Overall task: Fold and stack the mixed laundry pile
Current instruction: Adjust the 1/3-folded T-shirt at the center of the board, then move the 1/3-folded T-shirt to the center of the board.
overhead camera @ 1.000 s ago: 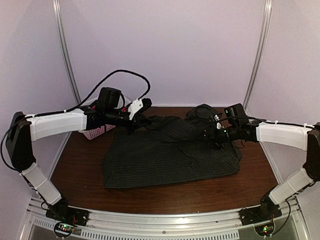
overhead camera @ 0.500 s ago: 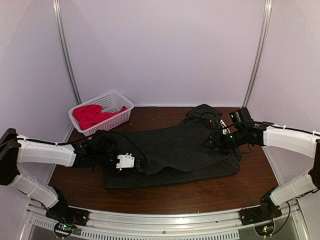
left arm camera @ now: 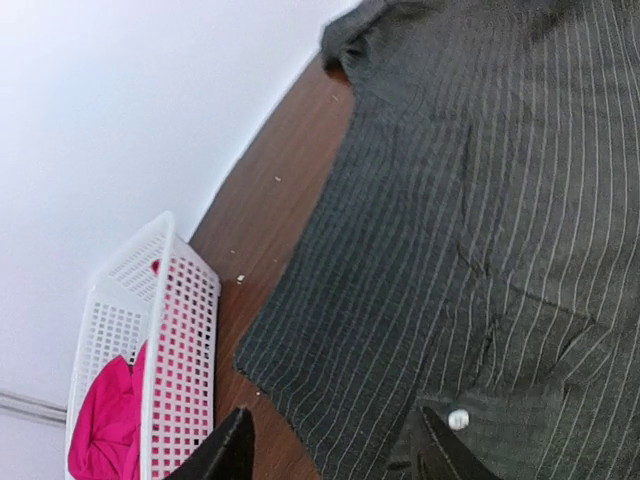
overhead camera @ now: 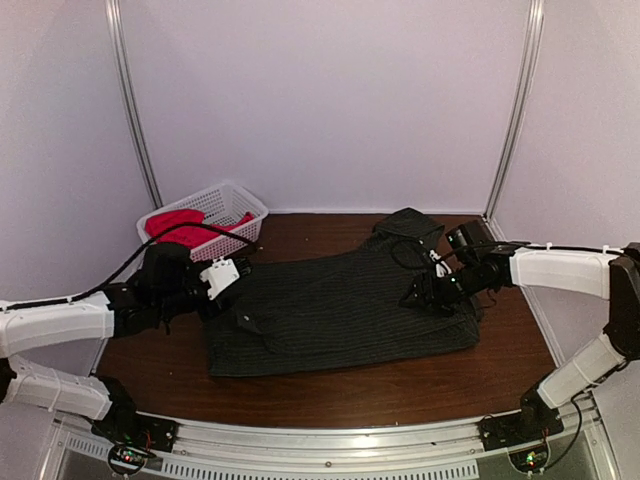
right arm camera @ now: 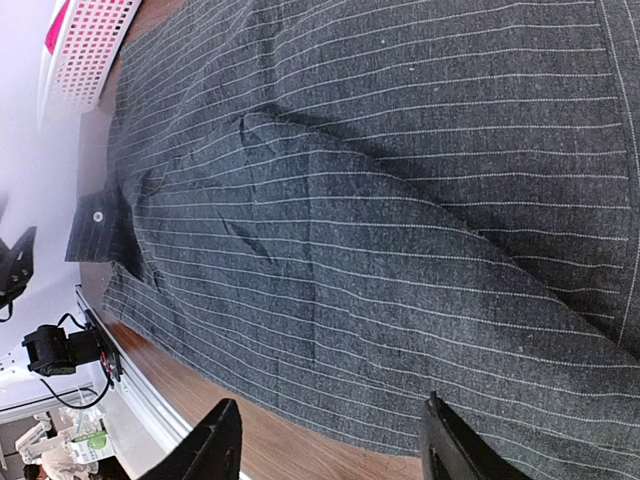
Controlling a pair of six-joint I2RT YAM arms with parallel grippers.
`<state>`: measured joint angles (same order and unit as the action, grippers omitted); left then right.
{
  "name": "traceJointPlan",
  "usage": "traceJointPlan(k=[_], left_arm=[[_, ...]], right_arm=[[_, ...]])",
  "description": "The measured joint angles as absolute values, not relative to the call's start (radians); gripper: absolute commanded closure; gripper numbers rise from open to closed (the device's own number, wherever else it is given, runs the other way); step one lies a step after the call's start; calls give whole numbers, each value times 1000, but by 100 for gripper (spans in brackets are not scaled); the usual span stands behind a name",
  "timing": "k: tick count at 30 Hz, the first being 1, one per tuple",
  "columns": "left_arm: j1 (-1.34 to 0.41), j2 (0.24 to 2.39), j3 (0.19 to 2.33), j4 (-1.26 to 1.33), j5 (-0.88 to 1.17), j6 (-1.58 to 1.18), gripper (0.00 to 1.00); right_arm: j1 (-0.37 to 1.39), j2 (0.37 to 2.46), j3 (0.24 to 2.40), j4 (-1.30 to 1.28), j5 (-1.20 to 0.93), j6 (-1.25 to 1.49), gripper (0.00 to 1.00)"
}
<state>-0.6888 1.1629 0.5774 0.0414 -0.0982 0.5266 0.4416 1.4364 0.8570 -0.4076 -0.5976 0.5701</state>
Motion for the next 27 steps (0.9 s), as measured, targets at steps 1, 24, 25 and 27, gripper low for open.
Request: traceJointPlan(k=[1, 24, 25, 27], left_arm=[[-689, 1112, 577, 23, -105, 480, 42], [-701, 1748, 1003, -443, -72, -51, 65], [-709, 1773, 1005, -452, -79, -46, 65], [-739, 1768, 1007, -458, -79, -39, 66]], right_arm=[[442, 1444, 863, -410, -598, 567, 41], [409, 1729, 964, -475, -518, 548, 50], [403, 1728, 963, -475, -518, 547, 50], [393, 1717, 947, -470, -520, 548, 50]])
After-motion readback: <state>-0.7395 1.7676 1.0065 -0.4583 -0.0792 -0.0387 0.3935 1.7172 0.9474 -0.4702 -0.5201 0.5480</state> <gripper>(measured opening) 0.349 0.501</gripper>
